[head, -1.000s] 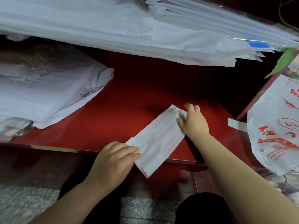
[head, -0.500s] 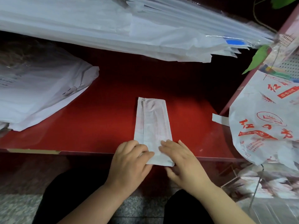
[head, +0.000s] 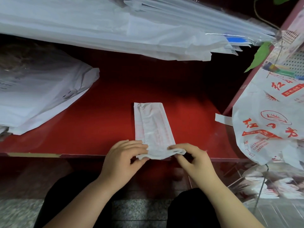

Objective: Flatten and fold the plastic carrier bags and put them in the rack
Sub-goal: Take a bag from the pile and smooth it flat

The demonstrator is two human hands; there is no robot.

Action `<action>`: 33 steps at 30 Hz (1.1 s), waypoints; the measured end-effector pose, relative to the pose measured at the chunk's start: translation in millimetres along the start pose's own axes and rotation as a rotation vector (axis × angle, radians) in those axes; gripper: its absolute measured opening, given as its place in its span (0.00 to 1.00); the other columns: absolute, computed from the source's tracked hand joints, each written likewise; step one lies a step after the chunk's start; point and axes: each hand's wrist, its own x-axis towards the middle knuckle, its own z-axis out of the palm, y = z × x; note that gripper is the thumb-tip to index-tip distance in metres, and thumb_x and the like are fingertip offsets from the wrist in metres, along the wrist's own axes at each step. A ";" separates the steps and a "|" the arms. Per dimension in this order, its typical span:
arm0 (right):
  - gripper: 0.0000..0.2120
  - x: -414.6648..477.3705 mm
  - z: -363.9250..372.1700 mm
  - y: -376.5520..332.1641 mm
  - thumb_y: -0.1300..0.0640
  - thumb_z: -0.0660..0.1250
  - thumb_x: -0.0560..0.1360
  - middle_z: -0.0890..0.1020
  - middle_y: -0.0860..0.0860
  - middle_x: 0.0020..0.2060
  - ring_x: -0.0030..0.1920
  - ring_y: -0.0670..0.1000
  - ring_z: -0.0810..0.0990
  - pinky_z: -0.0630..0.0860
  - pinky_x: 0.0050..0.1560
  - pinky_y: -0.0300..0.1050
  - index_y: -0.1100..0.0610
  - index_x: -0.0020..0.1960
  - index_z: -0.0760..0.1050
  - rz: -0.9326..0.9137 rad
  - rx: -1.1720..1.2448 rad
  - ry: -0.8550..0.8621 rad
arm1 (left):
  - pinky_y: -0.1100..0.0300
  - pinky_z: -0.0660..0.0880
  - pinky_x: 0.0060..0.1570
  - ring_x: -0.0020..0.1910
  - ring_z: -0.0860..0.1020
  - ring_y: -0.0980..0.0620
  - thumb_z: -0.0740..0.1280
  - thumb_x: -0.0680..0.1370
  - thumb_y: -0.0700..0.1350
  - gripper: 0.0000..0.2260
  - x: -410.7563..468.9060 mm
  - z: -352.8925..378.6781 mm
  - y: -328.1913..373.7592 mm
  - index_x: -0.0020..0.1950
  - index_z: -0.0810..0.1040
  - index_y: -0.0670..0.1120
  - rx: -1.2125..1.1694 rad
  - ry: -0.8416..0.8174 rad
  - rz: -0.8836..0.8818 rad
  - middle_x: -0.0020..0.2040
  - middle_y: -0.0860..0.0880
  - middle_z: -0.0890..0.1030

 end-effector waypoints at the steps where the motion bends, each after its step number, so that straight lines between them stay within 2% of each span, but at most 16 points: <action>1: 0.07 3.1 -1.2 -2.3 0.51 0.65 0.69 0.78 0.26 0.41 0.46 0.37 0.78 0.70 0.49 0.31 0.40 0.43 0.77 0.032 0.009 0.001 | 0.68 0.65 0.57 0.55 0.72 0.59 0.61 0.69 0.55 0.16 1.1 1.4 2.3 0.40 0.84 0.46 -0.006 0.043 -0.040 0.44 0.55 0.83; 4: 0.16 13.1 -1.8 -3.6 0.65 0.69 0.71 0.79 0.30 0.33 0.37 0.33 0.76 0.69 0.41 0.26 0.43 0.39 0.74 0.148 0.043 0.029 | 0.60 0.63 0.57 0.52 0.72 0.58 0.58 0.69 0.59 0.24 3.7 5.8 5.9 0.36 0.83 0.41 -0.009 0.108 -0.213 0.42 0.52 0.83; 7: 0.17 21.4 1.9 -10.0 0.67 0.67 0.70 0.79 0.38 0.30 0.34 0.36 0.75 0.70 0.37 0.27 0.44 0.39 0.73 0.241 0.048 0.042 | 0.57 0.65 0.57 0.33 0.72 0.57 0.59 0.68 0.60 0.23 8.6 7.9 8.2 0.36 0.81 0.41 0.001 0.151 -0.327 0.32 0.52 0.79; 9: 0.14 24.2 5.1 -13.5 0.67 0.66 0.70 0.79 0.39 0.34 0.34 0.39 0.74 0.70 0.36 0.28 0.48 0.43 0.75 0.265 0.041 0.047 | 0.55 0.63 0.60 0.35 0.72 0.56 0.68 0.69 0.54 0.15 10.7 8.6 12.5 0.45 0.81 0.43 0.022 0.176 -0.378 0.31 0.52 0.79; 11: 0.13 25.7 7.5 -14.8 0.67 0.66 0.70 0.79 0.40 0.36 0.35 0.40 0.74 0.70 0.36 0.29 0.52 0.49 0.78 0.293 0.027 0.060 | 0.57 0.59 0.62 0.39 0.76 0.52 0.74 0.69 0.46 0.17 12.1 10.0 16.6 0.56 0.79 0.43 0.064 0.177 -0.413 0.32 0.52 0.80; 15: 0.18 26.5 11.0 -15.6 0.66 0.67 0.70 0.77 0.42 0.37 0.33 0.40 0.72 0.68 0.36 0.29 0.55 0.59 0.74 0.303 -0.067 0.054 | 0.53 0.63 0.54 0.33 0.77 0.49 0.79 0.60 0.42 0.27 12.6 12.1 18.1 0.57 0.78 0.40 0.207 0.169 -0.322 0.30 0.56 0.72; 17: 0.22 25.2 12.4 -15.4 0.65 0.67 0.71 0.76 0.44 0.43 0.34 0.42 0.70 0.67 0.41 0.33 0.54 0.63 0.71 0.286 -0.127 0.058 | 0.51 0.67 0.52 0.35 0.78 0.47 0.80 0.59 0.43 0.28 11.8 13.5 15.4 0.57 0.78 0.40 0.265 0.177 -0.265 0.32 0.53 0.75; 19: 0.25 23.4 13.3 -15.7 0.65 0.67 0.71 0.71 0.44 0.52 0.37 0.44 0.69 0.69 0.46 0.39 0.54 0.66 0.68 0.264 -0.164 0.080 | 0.49 0.72 0.53 0.45 0.77 0.45 0.77 0.63 0.46 0.26 11.4 15.1 10.8 0.59 0.75 0.42 0.341 0.154 -0.199 0.42 0.47 0.80; 22: 0.26 20.9 14.3 -15.7 0.67 0.68 0.69 0.66 0.47 0.61 0.53 0.48 0.70 0.69 0.55 0.42 0.57 0.66 0.68 0.181 -0.242 0.102 | 0.50 0.61 0.63 0.61 0.69 0.46 0.60 0.72 0.47 0.17 13.9 15.9 2.4 0.60 0.74 0.45 0.372 0.087 0.025 0.58 0.44 0.79; 24: 0.21 20.7 15.5 -11.3 0.67 0.66 0.68 0.70 0.55 0.65 0.58 0.55 0.71 0.67 0.56 0.46 0.57 0.60 0.75 0.015 -0.359 0.128 | 0.52 0.65 0.63 0.61 0.75 0.47 0.54 0.76 0.47 0.17 14.7 14.5 -1.7 0.55 0.80 0.46 0.375 -0.023 0.150 0.56 0.46 0.81; 26: 0.14 17.7 14.9 -6.5 0.61 0.61 0.69 0.77 0.58 0.60 0.55 0.59 0.76 0.72 0.52 0.53 0.54 0.53 0.78 -0.138 -0.465 0.111 | 0.54 0.74 0.56 0.56 0.79 0.51 0.46 0.81 0.53 0.24 12.4 8.1 -1.6 0.55 0.81 0.47 0.419 -0.143 0.195 0.55 0.49 0.82; 27: 0.13 15.4 13.3 -3.8 0.58 0.59 0.71 0.80 0.56 0.57 0.55 0.60 0.77 0.74 0.51 0.56 0.54 0.51 0.78 -0.185 -0.508 0.076 | 0.56 0.72 0.58 0.56 0.79 0.52 0.43 0.81 0.57 0.28 11.3 5.0 -1.9 0.56 0.81 0.47 0.446 -0.202 0.200 0.56 0.50 0.81; 28: 0.14 13.1 11.4 -2.1 0.54 0.58 0.72 0.81 0.55 0.55 0.56 0.60 0.78 0.76 0.50 0.58 0.55 0.51 0.78 -0.209 -0.540 0.028 | 0.55 0.67 0.62 0.57 0.79 0.52 0.44 0.79 0.60 0.29 9.2 2.5 -2.6 0.57 0.80 0.47 0.469 -0.247 0.212 0.57 0.49 0.80; 30: 0.22 8.8 7.0 1.6 0.44 0.55 0.75 0.81 0.54 0.55 0.57 0.59 0.78 0.76 0.52 0.59 0.58 0.53 0.79 -0.220 -0.602 -0.080 | 0.57 0.61 0.62 0.57 0.78 0.51 0.55 0.74 0.63 0.26 4.0 0.8 -6.5 0.61 0.75 0.47 0.473 -0.269 0.267 0.59 0.47 0.79; 32: 0.29 2.8 1.8 6.3 0.36 0.54 0.73 0.80 0.54 0.57 0.57 0.57 0.78 0.73 0.55 0.56 0.57 0.57 0.76 -0.242 -0.649 -0.167 | 0.56 0.61 0.62 0.57 0.79 0.50 0.73 0.66 0.54 0.26 -1.6 1.6 -12.5 0.61 0.73 0.47 0.430 -0.207 0.297 0.58 0.46 0.80; 33: 0.28 0.0 -0.7 8.3 0.36 0.57 0.70 0.79 0.53 0.58 0.58 0.56 0.76 0.73 0.56 0.54 0.56 0.59 0.73 -0.255 -0.653 -0.192 | 0.57 0.62 0.61 0.57 0.78 0.50 0.77 0.62 0.46 0.27 -4.6 3.0 -15.0 0.59 0.75 0.46 0.383 -0.176 0.287 0.56 0.46 0.81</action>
